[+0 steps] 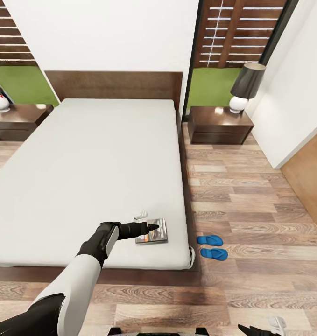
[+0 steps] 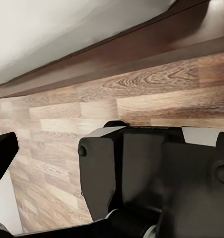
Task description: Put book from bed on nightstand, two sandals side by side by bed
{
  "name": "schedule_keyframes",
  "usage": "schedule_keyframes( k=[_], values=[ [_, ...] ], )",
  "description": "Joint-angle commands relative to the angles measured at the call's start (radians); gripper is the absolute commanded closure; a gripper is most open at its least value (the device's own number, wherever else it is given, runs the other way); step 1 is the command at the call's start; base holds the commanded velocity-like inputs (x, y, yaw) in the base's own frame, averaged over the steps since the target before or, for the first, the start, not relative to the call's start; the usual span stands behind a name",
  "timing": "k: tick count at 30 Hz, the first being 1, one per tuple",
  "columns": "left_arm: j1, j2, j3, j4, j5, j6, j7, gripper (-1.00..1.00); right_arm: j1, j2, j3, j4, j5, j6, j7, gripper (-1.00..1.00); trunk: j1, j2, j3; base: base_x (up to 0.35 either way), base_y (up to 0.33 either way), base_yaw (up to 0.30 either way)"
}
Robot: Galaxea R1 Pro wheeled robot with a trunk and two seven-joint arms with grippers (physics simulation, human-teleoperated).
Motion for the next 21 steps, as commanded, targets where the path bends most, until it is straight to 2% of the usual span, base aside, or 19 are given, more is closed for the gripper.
schedule_keyframes(
  k=[1,16,21],
  values=[
    [-0.001,-0.002,0.008,-0.001,-0.01,0.006,-0.008,-1.0,-0.001,0.0,-0.007,0.0,0.003,0.007,0.007,-1.0,0.0,-0.002,-0.003,0.0,0.0,0.0],
    [-0.001,-0.002,0.009,-0.001,-0.01,0.006,-0.008,-1.0,-0.001,-0.001,-0.007,0.0,0.003,0.004,0.009,-1.0,0.0,-0.002,-0.024,0.002,0.0,0.0],
    [-0.001,-0.002,0.009,-0.001,-0.01,0.006,-0.008,-1.0,-0.001,-0.001,-0.007,0.0,0.003,0.003,0.007,-1.0,0.0,-0.002,-0.028,0.117,0.0,0.0]
  ],
)
